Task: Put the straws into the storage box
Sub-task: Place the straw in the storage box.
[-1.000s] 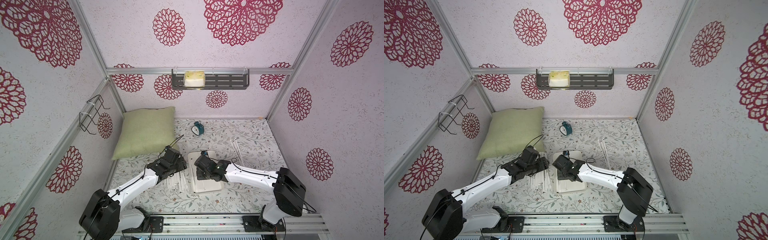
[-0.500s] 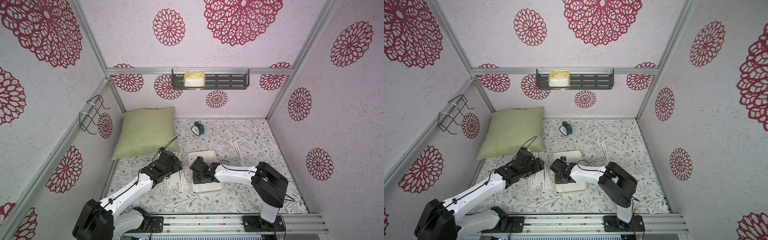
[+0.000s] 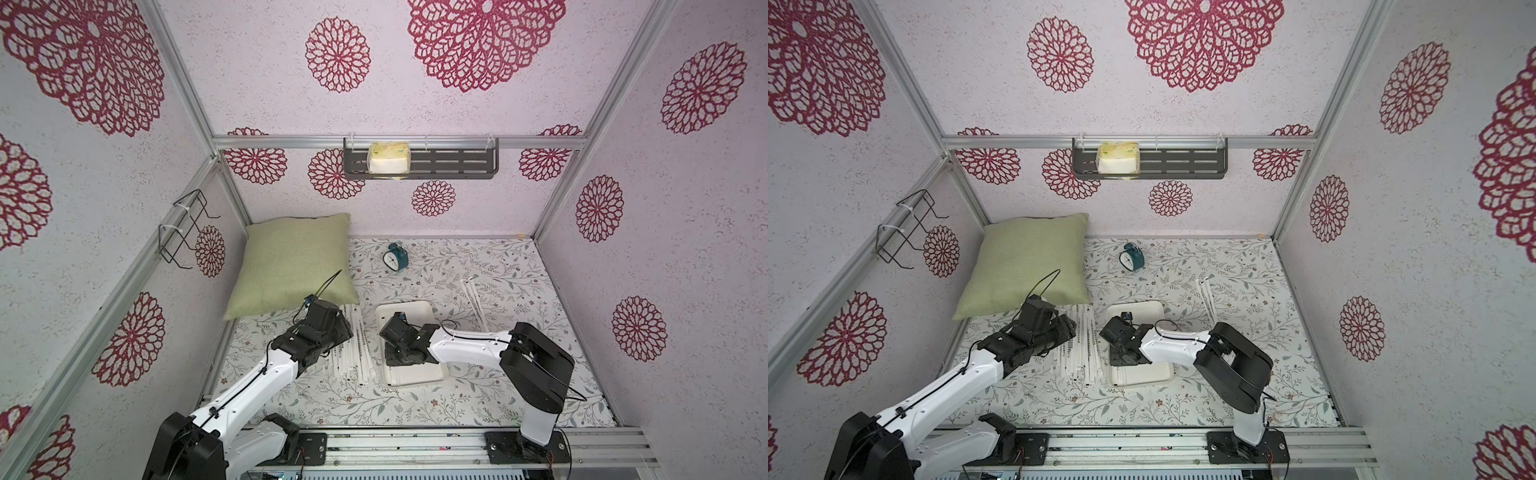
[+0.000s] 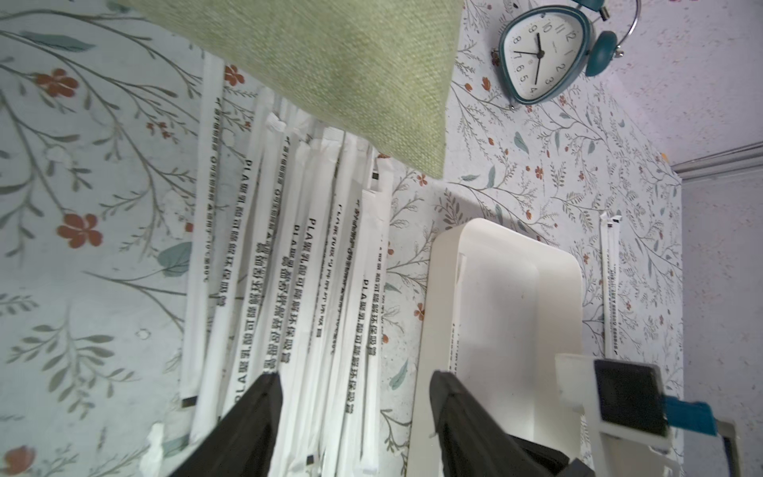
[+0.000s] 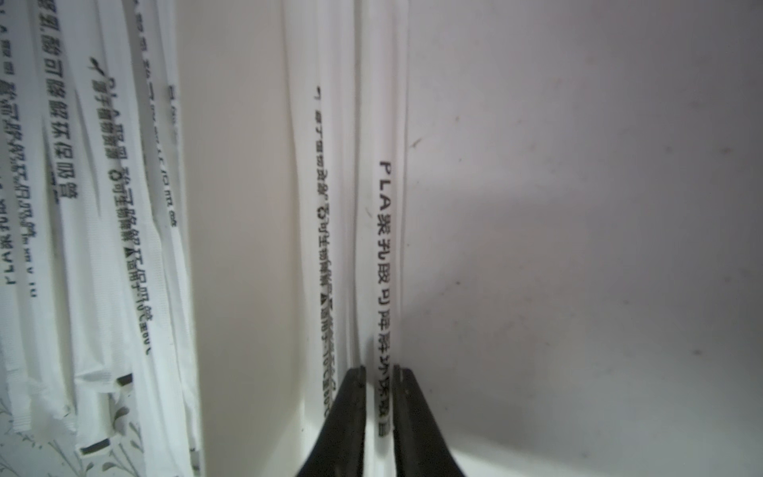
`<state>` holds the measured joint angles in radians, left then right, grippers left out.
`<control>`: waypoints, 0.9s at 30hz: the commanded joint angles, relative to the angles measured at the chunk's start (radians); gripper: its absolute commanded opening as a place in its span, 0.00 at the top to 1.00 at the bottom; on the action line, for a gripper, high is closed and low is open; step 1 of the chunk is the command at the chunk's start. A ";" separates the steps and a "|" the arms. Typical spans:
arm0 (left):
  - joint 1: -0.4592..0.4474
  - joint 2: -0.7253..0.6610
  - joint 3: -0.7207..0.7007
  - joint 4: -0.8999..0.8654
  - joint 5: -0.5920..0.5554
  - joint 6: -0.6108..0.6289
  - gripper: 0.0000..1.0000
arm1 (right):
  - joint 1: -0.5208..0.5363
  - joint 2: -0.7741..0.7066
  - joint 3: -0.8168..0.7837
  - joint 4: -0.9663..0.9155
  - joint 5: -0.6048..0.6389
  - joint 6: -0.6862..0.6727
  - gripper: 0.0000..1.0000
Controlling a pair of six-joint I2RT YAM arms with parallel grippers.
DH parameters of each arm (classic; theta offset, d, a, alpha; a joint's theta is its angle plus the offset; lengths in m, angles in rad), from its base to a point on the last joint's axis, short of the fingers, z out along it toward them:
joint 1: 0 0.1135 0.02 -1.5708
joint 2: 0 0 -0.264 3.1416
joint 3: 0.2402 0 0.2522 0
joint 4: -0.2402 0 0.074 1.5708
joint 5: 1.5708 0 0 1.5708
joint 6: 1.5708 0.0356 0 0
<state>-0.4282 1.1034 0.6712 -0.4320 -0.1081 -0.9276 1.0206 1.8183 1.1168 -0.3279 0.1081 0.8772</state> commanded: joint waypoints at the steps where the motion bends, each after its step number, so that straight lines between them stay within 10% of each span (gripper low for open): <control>1: 0.063 -0.032 -0.012 -0.055 0.018 0.036 0.44 | -0.022 -0.082 0.051 -0.039 0.018 -0.011 0.72; 9: 0.229 0.004 0.022 -0.117 0.109 0.092 0.48 | -0.044 -0.169 0.080 -0.077 0.081 -0.071 0.58; 16: 0.267 0.061 0.043 -0.142 0.061 0.134 0.49 | -0.058 -0.176 -0.008 -0.013 -0.031 -0.039 0.78; 27: 0.174 0.058 0.031 -0.065 0.114 0.095 0.46 | -0.053 -0.085 -0.065 0.007 -0.099 -0.079 0.81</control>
<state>-0.2333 1.1656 0.7006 -0.5274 -0.0002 -0.8242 0.9668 1.7195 1.0489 -0.3325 0.0326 0.8211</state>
